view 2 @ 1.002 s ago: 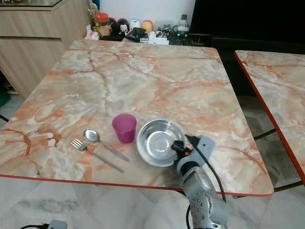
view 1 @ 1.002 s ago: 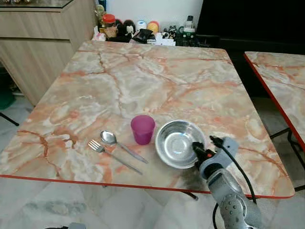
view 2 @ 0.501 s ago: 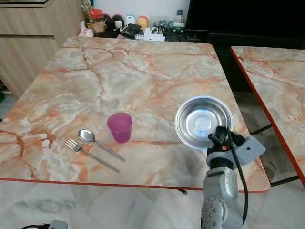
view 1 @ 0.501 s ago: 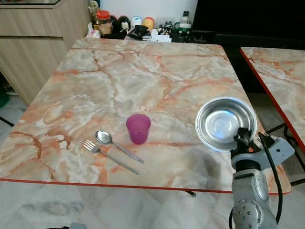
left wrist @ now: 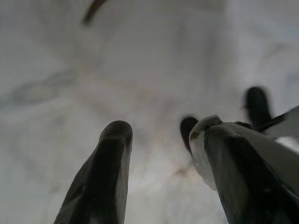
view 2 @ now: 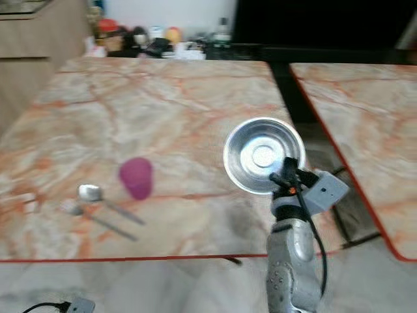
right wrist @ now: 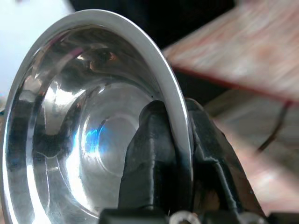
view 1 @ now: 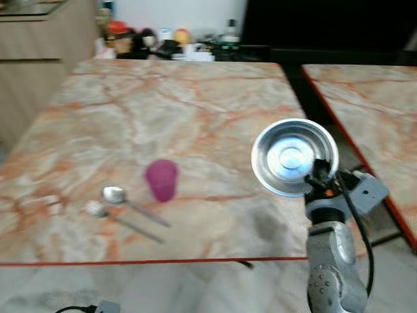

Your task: Setting the table

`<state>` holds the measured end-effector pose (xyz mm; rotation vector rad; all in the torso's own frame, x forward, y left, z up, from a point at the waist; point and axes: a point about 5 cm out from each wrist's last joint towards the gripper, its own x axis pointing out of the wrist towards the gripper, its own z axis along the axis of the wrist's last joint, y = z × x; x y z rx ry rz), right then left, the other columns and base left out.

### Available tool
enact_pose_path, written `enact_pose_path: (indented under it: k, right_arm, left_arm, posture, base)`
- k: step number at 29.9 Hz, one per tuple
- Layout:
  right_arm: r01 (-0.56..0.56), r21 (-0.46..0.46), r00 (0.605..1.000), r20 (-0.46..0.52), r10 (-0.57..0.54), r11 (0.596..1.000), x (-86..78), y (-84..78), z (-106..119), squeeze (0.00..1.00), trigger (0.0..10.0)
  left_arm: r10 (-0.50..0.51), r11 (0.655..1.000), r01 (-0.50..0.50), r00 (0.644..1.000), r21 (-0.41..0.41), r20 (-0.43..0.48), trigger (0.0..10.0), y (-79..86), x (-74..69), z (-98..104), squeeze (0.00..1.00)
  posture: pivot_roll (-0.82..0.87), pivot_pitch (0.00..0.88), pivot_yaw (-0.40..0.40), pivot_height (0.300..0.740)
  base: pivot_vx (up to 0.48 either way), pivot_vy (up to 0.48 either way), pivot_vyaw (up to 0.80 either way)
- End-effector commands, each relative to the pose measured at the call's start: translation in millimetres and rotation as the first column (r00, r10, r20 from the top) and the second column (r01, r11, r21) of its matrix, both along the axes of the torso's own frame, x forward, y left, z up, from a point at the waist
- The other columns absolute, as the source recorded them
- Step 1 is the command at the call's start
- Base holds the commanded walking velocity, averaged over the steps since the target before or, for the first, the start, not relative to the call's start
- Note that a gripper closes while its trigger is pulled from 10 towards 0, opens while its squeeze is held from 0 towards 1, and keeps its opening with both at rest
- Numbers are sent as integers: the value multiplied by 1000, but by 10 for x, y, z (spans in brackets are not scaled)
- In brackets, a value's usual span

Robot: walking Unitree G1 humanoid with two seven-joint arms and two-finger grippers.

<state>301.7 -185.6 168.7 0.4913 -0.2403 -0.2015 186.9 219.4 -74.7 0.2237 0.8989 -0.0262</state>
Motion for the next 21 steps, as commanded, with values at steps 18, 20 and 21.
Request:
enact_pose_path:
  k: [18, 20, 21]
  right_arm:
    - [-16, -49, 999, -44, 14, 999, 38, 79, -43, 0, 10000]
    - [-20, -55, 999, -40, 18, 998, 35, 93, -32, 0, 10000]
    - [-20, -55, 999, -40, 18, 998, 35, 93, -32, 0, 10000]
  left_arm:
    - [26, 1000, -25, 998, 19, -57, 10000, 86, -158, -64, 0]
    - [26, 1000, -25, 998, 19, -61, 10000, 87, -173, -70, 0]
    - [26, 1000, -25, 998, 19, -61, 10000, 87, -173, -70, 0]
  posture:
    - [-7, 107, -39, 740]
    - [-10, 111, -36, 740]
    - [-10, 111, -36, 740]
  base:
    - [0, -267, 0]
    - [0, -480, 0]
    - [0, -480, 0]
